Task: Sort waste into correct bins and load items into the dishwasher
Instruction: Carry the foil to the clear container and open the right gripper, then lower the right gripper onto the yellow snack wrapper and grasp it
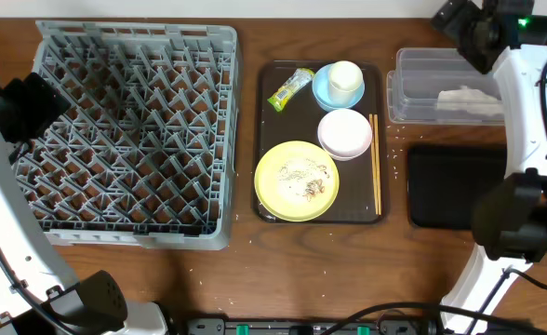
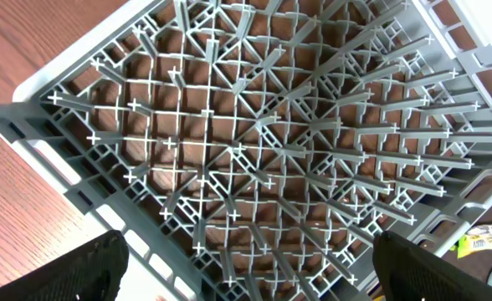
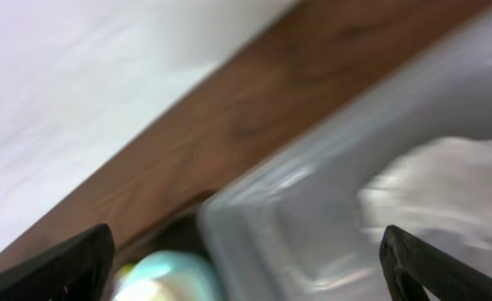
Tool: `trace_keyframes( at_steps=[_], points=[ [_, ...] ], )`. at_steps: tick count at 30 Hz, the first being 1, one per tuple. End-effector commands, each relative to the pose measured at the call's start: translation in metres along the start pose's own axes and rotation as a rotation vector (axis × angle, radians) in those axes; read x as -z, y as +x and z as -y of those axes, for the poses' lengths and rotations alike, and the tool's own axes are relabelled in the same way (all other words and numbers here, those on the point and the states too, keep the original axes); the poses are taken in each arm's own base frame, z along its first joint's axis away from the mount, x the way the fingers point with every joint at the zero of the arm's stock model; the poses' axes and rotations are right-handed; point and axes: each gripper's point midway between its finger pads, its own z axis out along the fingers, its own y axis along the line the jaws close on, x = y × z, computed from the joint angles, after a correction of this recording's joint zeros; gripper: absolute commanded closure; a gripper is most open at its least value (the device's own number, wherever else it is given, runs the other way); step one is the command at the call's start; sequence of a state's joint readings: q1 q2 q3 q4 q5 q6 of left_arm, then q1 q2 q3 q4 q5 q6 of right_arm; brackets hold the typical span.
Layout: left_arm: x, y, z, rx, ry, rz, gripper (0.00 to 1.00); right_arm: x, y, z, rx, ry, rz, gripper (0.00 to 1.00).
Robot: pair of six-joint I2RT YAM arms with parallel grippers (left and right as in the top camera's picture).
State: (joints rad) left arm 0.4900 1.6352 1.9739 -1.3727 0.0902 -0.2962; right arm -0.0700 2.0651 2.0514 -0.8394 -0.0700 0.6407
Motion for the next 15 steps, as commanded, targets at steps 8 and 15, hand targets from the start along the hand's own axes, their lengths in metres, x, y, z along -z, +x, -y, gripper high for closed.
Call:
trace_keyframes(
  at_steps=[8, 15],
  points=[
    [0.003, -0.003, -0.002, 0.016, -0.007, 0.012, 0.06, 0.065, 0.095, -0.154, 0.254, -0.662, -0.319, 0.01],
    [0.003, -0.003, -0.002, 0.016, -0.007, 0.013, 0.06, 0.037, 0.178, -0.181, 0.417, -0.37, -0.248, 0.01]
  ],
)
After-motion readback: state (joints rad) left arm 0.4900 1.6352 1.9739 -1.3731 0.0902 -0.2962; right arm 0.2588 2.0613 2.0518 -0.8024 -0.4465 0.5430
